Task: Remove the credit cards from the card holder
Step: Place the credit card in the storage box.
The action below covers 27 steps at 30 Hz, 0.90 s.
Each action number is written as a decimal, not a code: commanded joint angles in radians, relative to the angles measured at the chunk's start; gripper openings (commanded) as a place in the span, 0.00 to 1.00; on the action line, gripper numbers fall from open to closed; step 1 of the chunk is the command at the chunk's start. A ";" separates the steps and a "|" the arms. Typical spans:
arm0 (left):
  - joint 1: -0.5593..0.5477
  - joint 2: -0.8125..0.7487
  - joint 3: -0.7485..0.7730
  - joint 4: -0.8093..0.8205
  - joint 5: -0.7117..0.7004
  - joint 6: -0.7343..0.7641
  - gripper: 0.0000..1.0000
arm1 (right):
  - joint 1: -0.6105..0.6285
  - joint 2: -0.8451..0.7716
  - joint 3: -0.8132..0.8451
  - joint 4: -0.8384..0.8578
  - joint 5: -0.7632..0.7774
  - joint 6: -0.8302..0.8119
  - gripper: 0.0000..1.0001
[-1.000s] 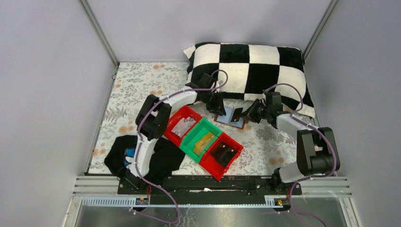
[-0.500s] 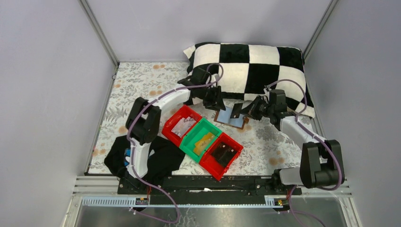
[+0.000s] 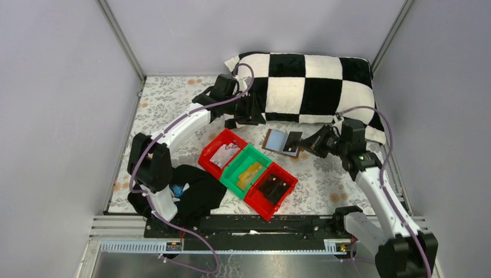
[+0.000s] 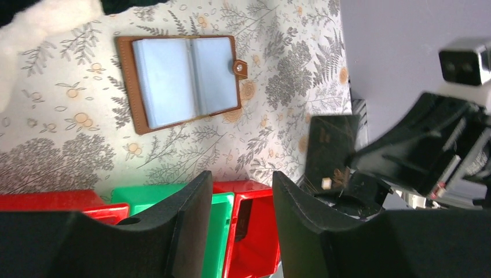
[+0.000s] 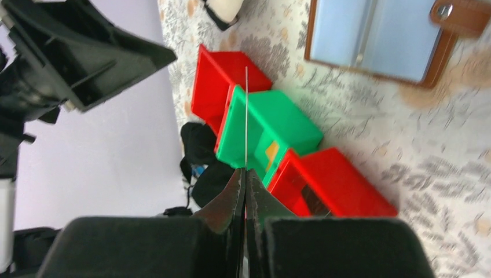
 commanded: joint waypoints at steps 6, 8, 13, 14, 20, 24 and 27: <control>0.019 -0.125 -0.101 0.054 -0.070 -0.025 0.47 | 0.118 -0.304 -0.074 -0.279 0.136 0.273 0.00; 0.019 -0.155 -0.141 0.072 -0.094 -0.037 0.47 | 0.155 -0.337 -0.101 -0.276 0.157 0.338 0.00; 0.018 -0.221 -0.216 0.093 -0.110 -0.049 0.47 | 0.307 -0.341 -0.136 -0.278 0.255 0.418 0.00; 0.018 -0.234 -0.227 0.096 -0.115 -0.049 0.47 | 0.342 -0.339 -0.144 -0.275 0.280 0.437 0.00; 0.019 -0.301 -0.302 0.113 -0.128 -0.060 0.47 | 0.513 -0.300 -0.207 -0.221 0.386 0.527 0.00; 0.019 -0.327 -0.327 0.118 -0.130 -0.064 0.47 | 0.559 -0.257 -0.248 -0.152 0.414 0.561 0.00; 0.018 -0.333 -0.333 0.119 -0.132 -0.061 0.47 | 0.574 -0.226 -0.277 -0.089 0.428 0.577 0.00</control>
